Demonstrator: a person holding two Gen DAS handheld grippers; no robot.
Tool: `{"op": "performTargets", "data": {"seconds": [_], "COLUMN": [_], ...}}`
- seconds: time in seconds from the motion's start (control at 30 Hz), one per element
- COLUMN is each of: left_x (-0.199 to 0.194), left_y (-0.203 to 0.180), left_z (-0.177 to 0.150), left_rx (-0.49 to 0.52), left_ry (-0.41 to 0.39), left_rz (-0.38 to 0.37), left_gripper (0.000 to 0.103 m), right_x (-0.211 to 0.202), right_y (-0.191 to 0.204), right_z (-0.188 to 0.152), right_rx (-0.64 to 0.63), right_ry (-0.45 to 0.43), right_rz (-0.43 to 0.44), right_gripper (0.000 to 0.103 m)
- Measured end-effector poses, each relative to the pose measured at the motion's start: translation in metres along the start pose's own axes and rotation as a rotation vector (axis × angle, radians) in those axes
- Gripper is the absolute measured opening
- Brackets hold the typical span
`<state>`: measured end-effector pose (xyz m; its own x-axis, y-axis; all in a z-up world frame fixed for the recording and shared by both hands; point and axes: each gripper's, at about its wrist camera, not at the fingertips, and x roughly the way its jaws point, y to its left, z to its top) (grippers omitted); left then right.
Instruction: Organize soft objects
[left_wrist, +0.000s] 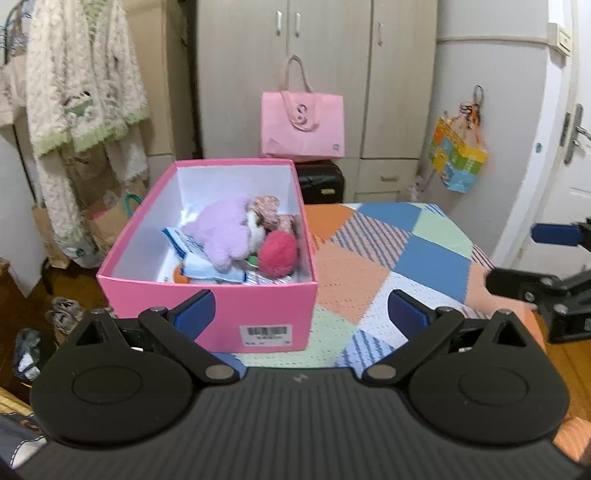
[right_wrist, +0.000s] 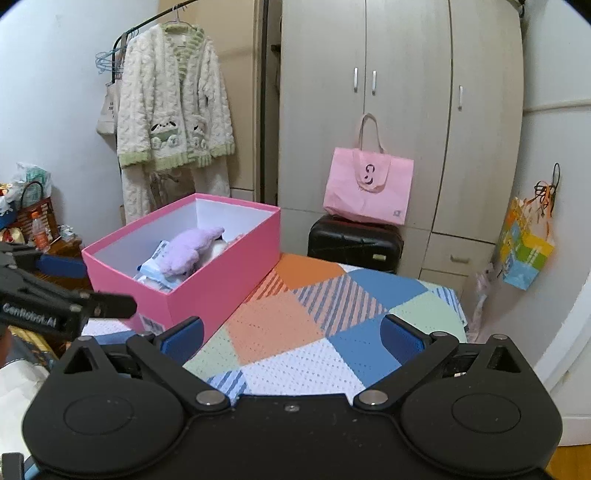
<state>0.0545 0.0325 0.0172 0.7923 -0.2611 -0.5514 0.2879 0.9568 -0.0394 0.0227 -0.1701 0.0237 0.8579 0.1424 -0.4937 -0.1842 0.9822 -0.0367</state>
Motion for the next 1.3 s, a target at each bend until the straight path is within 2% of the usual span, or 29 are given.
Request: {"op": "performTargets", "data": {"seconds": [0.2,0.4,0.73,0.97,1.3], "left_x": [-0.009,-0.014,-0.014,-0.020,-0.020], "left_y": [-0.002,-0.006,-0.013,-0.017,-0.017], "left_z": [0.003,0.003,-0.004,-0.008,-0.015], "left_rx": [-0.003,0.007,0.013,0.013,-0.012], "left_ry": [-0.026,-0.056,-0.105,-0.152,-0.175], "left_rz": [0.026,0.048,0.107,0.110,0.115], "left_gripper": [0.101,0.101,0.101,0.101,0.101], "right_x": [-0.010,-0.023,-0.023,-0.019,-0.021], "right_y": [-0.005,-0.006,-0.003,0.007,-0.005], "right_z": [0.000,0.000,-0.010,-0.022,-0.027], "right_rx": [0.048,0.050,0.102,0.118,0.193], "right_ry": [-0.003,-0.052,-0.083,-0.079,-0.057], "right_rz": [0.013,-0.002,-0.104,-0.155,-0.257], "right_gripper": [0.103,0.103,0.103,0.103,0.103]}}
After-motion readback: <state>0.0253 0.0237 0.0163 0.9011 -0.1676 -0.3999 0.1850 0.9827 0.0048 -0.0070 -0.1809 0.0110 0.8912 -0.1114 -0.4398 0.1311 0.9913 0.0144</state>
